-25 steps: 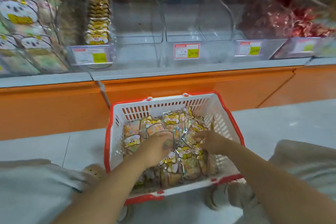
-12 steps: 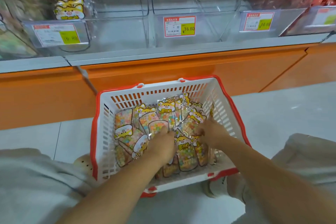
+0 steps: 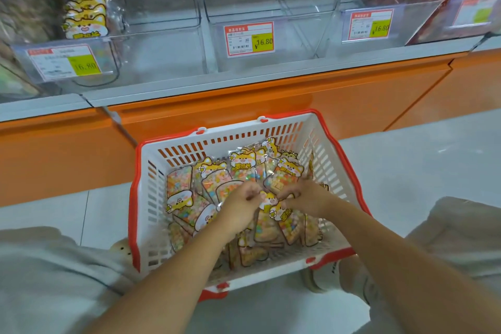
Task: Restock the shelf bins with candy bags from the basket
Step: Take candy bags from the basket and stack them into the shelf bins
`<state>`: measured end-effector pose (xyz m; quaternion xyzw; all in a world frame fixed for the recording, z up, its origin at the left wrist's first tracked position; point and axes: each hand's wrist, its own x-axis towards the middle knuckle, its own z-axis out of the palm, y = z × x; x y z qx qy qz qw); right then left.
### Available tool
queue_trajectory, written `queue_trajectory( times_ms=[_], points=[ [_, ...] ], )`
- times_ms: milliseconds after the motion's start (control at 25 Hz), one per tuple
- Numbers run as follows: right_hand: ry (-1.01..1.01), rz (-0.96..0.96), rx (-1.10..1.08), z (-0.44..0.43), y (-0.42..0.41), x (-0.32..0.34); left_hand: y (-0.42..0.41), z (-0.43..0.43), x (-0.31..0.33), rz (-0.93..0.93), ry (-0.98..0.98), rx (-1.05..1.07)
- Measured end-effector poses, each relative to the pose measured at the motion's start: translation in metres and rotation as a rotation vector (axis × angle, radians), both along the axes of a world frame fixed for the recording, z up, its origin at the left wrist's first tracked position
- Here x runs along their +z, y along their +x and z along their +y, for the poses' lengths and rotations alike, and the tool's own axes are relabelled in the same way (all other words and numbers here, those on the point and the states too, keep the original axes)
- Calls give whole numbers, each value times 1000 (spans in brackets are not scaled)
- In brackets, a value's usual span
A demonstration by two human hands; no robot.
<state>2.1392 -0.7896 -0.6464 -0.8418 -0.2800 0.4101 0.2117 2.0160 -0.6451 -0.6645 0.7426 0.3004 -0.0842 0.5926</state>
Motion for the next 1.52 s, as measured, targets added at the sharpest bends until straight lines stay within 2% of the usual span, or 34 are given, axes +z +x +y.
queue_trajectory(
  times_ms=[120, 200, 360, 480, 520, 640, 760, 920, 1040, 1120, 1200, 1280, 1360, 1400, 1480, 1520],
  points=[
    [142, 55, -199, 5, -1, 6, 2, 9, 10, 6, -476, 320],
    [212, 82, -283, 12, -3, 9, 2, 10, 11, -5, -659, 388],
    [282, 91, -470, 29, -12, 1, -1, 7, 8, 5, -695, 302],
    [298, 166, -616, 39, -17, -7, -7, 9, 4, 28, -646, 406],
    [277, 126, -668, 40, -15, -10, -9, 15, 0, 20, -647, 452],
    [75, -157, -755, 37, -3, -29, -16, 31, -11, -27, -621, 552],
    [-8, -128, -704, 44, -5, -47, -24, 40, -2, 29, -635, 608],
    [48, -109, -911, 58, -6, -46, -37, 48, -2, 68, -694, 638],
    [93, -45, -813, 65, -9, -35, -43, 55, -1, 75, -751, 690],
    [261, -19, -769, 73, -10, -28, -44, 62, -2, 41, -762, 703],
    [454, 0, -842, 76, -4, -16, -44, 69, -3, -12, -784, 714],
    [554, 167, -859, 76, 2, 4, -43, 73, -6, -31, -792, 706],
    [525, 391, -688, 80, -8, 19, -43, 77, -14, -23, -779, 659],
    [454, 430, -554, 86, -21, 25, -44, 75, -12, -33, -786, 623],
    [385, 382, -388, 98, -45, 24, -46, 71, -4, -22, -759, 558],
    [389, 314, -405, 103, -48, 15, -47, 72, -5, -16, -719, 566]
  ],
)
